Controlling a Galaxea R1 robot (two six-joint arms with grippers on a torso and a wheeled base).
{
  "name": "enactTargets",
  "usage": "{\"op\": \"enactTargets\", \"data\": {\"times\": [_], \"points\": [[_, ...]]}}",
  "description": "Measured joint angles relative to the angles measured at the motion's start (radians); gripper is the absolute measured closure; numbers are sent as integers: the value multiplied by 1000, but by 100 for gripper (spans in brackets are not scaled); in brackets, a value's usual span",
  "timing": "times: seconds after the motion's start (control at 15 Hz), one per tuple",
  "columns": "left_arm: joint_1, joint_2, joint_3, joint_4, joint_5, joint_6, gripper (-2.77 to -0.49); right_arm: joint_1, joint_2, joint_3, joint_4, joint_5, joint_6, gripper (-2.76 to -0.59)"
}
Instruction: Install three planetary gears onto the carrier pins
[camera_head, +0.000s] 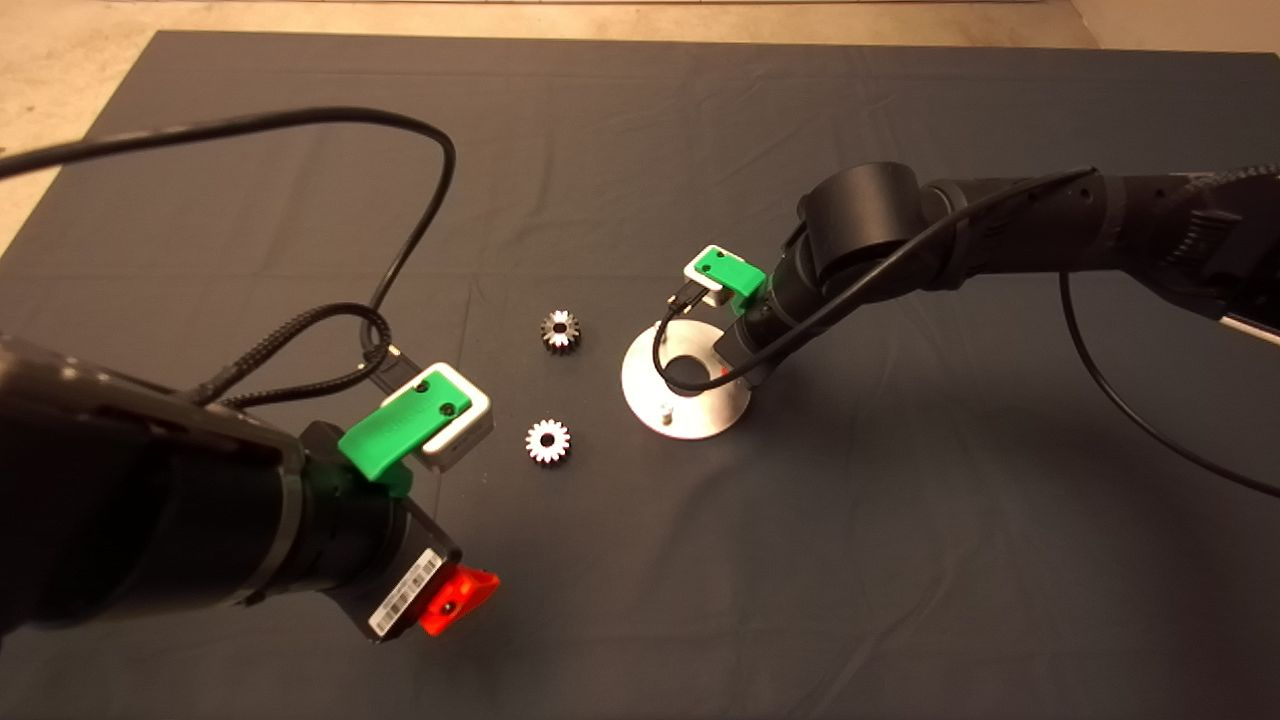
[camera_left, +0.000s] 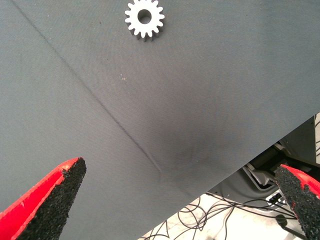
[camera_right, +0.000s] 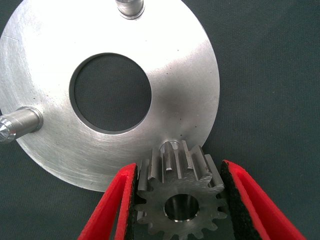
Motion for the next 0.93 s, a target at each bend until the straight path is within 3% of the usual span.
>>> {"op": "enactTargets", "data": {"times": [0.27, 0.4, 0.93], "points": [[0, 0, 0, 0, 0, 0, -277, 0, 0, 0, -1, 0, 0, -102], [0, 0, 0, 0, 0, 0, -277, 0, 9, -6, -1, -11, 0, -103], [0, 0, 0, 0, 0, 0, -277, -2, 11, -19, -1, -10, -1, -103]]}}
